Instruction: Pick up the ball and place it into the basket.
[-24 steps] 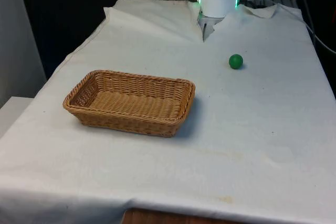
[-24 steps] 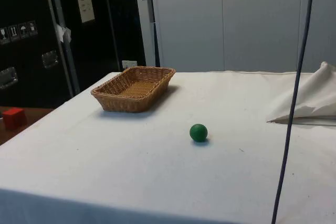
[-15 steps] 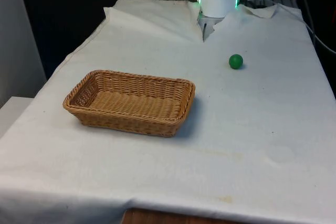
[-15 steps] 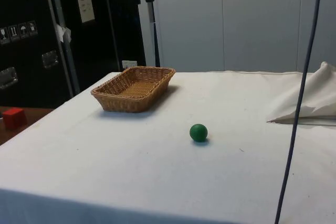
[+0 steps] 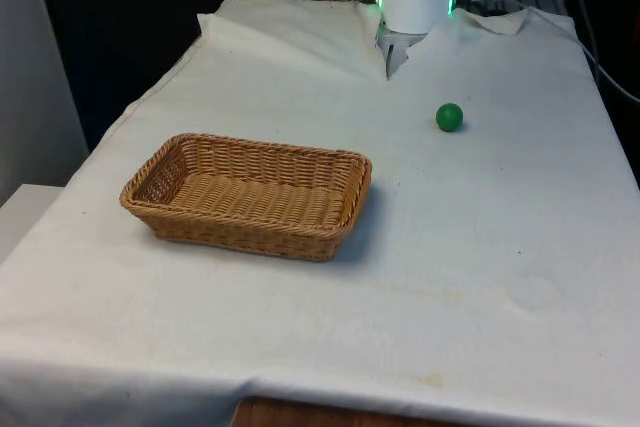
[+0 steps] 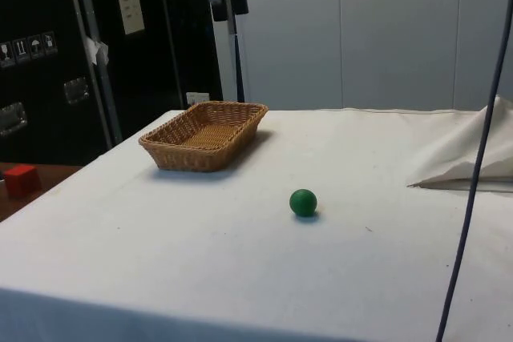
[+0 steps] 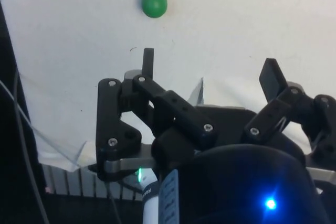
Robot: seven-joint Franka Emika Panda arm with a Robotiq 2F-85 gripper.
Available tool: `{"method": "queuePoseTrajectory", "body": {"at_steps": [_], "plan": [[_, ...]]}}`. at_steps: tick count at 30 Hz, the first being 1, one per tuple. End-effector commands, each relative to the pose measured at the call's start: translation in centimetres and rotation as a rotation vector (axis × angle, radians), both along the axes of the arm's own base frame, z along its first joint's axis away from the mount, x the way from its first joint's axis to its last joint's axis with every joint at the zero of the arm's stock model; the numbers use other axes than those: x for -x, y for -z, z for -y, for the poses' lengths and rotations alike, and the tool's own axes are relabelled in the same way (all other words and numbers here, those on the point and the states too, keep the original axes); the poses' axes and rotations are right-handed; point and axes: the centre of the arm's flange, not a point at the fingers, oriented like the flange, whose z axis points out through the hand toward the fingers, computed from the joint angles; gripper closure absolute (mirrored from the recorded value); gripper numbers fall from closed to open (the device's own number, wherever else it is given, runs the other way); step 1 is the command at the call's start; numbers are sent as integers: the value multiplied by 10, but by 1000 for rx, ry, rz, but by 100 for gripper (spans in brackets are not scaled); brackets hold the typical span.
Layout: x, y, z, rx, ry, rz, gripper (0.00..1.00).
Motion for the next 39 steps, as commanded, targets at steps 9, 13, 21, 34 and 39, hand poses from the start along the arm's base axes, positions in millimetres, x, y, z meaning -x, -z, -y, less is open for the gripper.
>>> {"method": "queuePoseTrajectory", "body": {"at_steps": [9, 13, 21, 34, 39], "plan": [[17, 16, -6, 9, 5, 32, 0], [27, 30, -7, 3, 4, 44, 0], [43, 52, -7, -12, 3, 62, 0], [62, 98, -11, -29, 5, 75, 0], [68, 117, -16, -21, 3, 74, 0]]}}
